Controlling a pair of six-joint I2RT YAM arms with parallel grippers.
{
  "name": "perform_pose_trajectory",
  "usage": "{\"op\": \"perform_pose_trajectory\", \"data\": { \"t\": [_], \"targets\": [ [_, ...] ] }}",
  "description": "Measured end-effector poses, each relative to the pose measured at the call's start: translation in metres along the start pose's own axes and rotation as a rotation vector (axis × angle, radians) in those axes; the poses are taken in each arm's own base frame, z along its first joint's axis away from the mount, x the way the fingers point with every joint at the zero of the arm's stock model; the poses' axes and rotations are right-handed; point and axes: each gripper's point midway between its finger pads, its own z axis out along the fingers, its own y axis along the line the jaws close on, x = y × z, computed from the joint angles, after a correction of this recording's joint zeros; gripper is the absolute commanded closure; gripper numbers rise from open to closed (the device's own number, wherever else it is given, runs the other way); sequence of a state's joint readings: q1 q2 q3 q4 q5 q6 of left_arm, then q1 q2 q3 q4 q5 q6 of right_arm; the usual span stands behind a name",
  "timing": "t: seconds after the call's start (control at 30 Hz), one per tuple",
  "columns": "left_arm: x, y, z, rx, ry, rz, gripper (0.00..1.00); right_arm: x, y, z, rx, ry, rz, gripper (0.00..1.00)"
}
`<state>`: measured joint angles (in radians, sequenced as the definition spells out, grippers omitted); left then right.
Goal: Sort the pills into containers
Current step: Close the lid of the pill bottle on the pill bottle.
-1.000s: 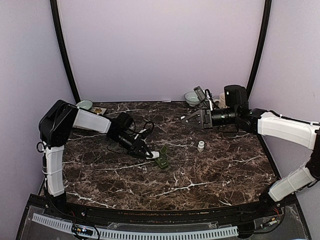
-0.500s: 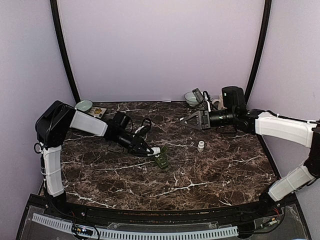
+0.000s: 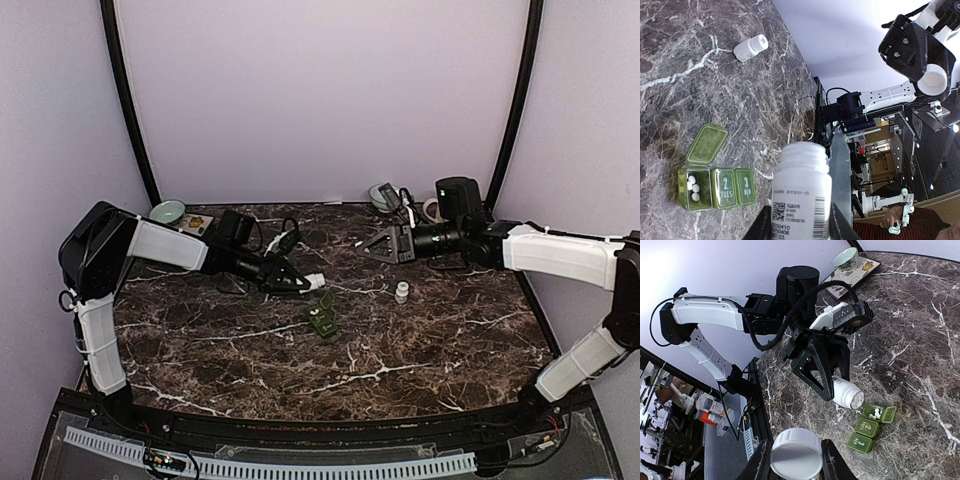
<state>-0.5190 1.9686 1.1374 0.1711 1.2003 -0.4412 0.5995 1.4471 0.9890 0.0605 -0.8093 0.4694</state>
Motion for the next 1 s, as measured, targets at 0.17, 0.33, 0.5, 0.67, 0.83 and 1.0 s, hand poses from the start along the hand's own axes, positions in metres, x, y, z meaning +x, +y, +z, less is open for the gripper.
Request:
{"op": "perform_pose_trajectory", "data": {
  "t": [0.17, 0.33, 0.5, 0.67, 0.83, 1.0],
  "targets": [
    [-0.007, -0.015, -0.003, 0.037, -0.021, 0.021, 1.0, 0.001, 0.0, 0.003, -0.003, 0.006, 0.003, 0.8],
    [-0.013, -0.028, -0.005, 0.075, -0.043, 0.032, 1.0, -0.004, 0.005, 0.005, -0.013, 0.004, -0.007, 0.8],
    [-0.02, -0.044, -0.008, 0.128, -0.069, 0.054, 1.0, -0.012, 0.013, 0.006, -0.024, -0.004, -0.026, 0.8],
    [-0.03, -0.063, -0.012, 0.182, -0.089, 0.081, 1.0, -0.018, 0.017, 0.007, -0.03, -0.011, -0.04, 0.8],
    [-0.038, -0.085, -0.017, 0.239, -0.1, 0.116, 1.0, -0.022, 0.02, 0.007, -0.03, -0.014, -0.046, 0.8],
    [-0.041, -0.105, -0.022, 0.319, -0.093, 0.123, 1.0, -0.028, 0.024, 0.006, -0.03, -0.014, -0.055, 0.8]
  ]
}}
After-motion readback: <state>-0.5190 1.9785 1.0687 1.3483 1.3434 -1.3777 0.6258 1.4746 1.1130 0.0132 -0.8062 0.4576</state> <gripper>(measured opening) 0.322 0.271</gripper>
